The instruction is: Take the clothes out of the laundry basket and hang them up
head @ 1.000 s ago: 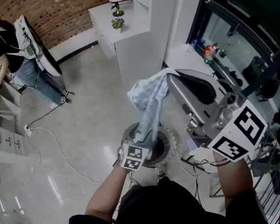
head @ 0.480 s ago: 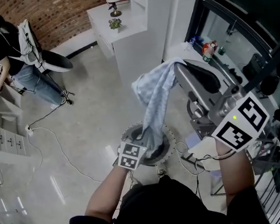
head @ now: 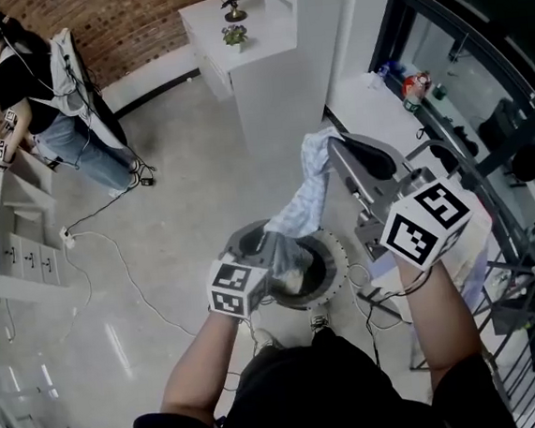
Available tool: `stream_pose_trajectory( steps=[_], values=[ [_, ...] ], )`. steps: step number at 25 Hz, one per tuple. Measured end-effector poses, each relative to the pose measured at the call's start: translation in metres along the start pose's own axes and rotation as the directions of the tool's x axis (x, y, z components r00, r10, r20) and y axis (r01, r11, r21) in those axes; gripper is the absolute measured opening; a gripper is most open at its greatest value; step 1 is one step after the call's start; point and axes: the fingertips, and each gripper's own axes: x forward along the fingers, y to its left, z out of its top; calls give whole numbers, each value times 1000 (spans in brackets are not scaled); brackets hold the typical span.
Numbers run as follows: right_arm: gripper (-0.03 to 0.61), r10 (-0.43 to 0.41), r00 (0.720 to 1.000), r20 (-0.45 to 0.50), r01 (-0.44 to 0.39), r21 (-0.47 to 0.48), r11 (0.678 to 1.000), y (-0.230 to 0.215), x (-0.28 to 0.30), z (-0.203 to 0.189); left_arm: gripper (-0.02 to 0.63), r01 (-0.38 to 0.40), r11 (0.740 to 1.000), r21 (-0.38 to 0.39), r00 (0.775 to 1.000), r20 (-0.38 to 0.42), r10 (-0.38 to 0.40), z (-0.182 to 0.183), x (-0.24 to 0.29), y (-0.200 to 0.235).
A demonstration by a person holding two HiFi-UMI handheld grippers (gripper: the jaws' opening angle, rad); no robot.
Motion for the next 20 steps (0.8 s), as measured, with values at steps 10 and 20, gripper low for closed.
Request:
stream_pose_trajectory(
  steps=[10,20],
  values=[
    [33,-74,994,-86,83,107,991,-10,16,-67,15,21,992,-123,995,101,-9,51,-27,21],
    [229,-208,968,-141,236,221,946,7,-21,-128,15,121,981,-151,980,177,-94,83,-47,24]
  ],
)
